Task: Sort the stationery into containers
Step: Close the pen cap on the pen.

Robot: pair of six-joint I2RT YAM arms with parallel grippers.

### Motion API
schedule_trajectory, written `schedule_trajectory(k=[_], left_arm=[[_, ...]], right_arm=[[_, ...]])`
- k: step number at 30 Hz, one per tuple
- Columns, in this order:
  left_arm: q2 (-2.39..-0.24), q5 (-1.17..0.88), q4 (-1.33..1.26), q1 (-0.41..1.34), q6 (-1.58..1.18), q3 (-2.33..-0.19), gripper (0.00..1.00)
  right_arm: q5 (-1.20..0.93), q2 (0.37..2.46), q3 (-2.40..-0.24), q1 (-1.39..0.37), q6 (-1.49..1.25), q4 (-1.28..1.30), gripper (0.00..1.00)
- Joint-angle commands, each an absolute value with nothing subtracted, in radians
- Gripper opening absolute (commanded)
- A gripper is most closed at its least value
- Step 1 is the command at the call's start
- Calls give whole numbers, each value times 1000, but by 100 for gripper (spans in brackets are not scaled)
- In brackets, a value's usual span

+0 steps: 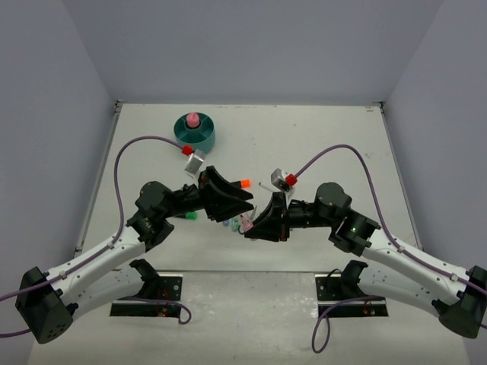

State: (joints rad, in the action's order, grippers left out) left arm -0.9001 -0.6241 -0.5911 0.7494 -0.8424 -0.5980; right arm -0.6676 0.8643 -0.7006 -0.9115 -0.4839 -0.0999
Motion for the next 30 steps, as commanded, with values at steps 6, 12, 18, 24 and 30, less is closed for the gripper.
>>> schedule_trajectory(k=[6, 12, 18, 24, 30], left_arm=[[-879, -663, -672, 752, -882, -601, 7], [-876, -637, -637, 752, -867, -603, 0], [-868, -573, -628, 752, -849, -574, 0], [-896, -569, -640, 752, -845, -553, 0], [-932, -575, -716, 755, -857, -451, 0]], right_arm=[[-550, 880, -749, -910, -497, -69, 0], [-548, 887, -764, -910, -549, -103, 0], [-494, 896, -819, -911, -604, -125, 0], [-460, 940, -935, -910, -629, -142, 0], [-412, 1090, -1200, -907, -582, -52, 0]])
